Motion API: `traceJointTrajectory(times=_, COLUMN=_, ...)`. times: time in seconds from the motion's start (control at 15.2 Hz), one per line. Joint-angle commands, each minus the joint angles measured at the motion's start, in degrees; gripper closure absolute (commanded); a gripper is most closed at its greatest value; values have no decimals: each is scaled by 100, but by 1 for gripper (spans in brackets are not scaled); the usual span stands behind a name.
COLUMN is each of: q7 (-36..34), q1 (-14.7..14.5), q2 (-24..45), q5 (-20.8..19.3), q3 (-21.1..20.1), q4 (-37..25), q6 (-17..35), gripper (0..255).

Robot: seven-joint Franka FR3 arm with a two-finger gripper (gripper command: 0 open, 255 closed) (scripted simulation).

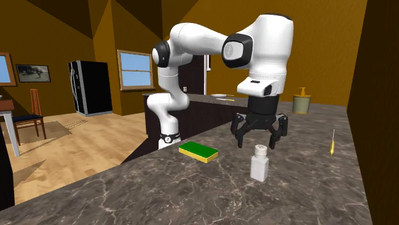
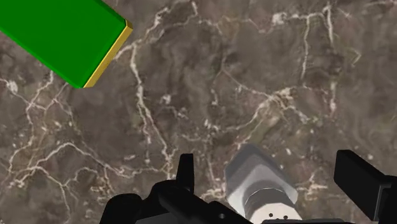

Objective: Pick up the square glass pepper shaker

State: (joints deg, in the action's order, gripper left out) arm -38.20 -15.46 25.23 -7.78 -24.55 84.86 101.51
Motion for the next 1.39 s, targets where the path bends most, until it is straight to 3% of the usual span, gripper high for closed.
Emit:
traceJointTrajectory(times=0.0, q7=-21, q1=-27, q2=96, q5=-40, q3=13, q4=4, q6=100, gripper=0)
traceJointTrajectory(times=0.4, q7=-38, q1=-22, q2=175, q5=-78, q3=34, q4=245, q6=413, gripper=0)
traceJointTrajectory(times=0.46, q7=-39, q1=-26, q2=187, q5=-81, q3=35, q4=218, q6=398, gripper=255)
traceJointTrajectory(times=1.06, q7=-38, q1=-22, q2=176, q5=-78, q3=34, q4=244, q6=412, gripper=255)
traceJointTrajectory(times=1.32, q7=-23, q1=-26, q2=105, q5=-45, q3=15, q4=36, q6=140, gripper=255)
